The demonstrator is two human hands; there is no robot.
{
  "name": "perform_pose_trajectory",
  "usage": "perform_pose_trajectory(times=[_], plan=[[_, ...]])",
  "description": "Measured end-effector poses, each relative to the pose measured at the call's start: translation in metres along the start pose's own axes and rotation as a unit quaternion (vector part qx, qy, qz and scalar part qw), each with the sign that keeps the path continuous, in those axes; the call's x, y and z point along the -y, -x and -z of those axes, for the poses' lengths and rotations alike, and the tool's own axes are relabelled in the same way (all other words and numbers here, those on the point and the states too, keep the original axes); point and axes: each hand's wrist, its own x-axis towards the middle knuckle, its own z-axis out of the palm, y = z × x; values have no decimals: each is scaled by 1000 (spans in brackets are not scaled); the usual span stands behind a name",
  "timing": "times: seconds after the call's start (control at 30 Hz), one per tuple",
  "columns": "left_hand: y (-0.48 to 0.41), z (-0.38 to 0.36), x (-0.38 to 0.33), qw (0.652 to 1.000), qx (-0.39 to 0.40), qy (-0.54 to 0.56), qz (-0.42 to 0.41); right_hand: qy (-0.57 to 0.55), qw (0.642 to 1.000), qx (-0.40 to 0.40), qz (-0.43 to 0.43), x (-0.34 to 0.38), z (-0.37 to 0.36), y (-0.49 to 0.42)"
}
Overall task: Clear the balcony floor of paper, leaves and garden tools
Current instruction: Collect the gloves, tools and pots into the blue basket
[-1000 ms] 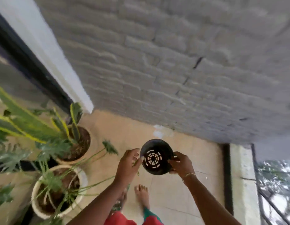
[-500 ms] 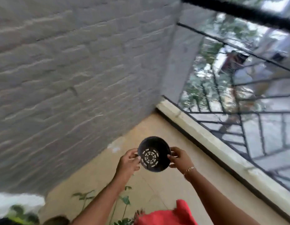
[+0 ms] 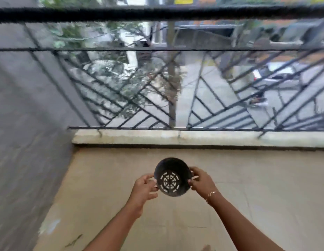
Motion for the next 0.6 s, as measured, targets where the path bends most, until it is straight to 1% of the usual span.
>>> perform_pose_trajectory(times=[0.13, 0.27, 0.47, 0.6], plan=[[-7, -130, -12, 996, 72, -48, 14, -24, 996, -80, -42, -68, 110, 10], [-14, -239, -35, 988, 131, -81, 9, -48, 986, -137, -79, -116, 201, 20], [-44, -351, -76, 971, 205, -124, -15, -95, 967, -215, -96, -155, 288, -4], [-85, -422, -106, 959, 243, -143, -15, -98, 959, -239, -112, -176, 347, -38]])
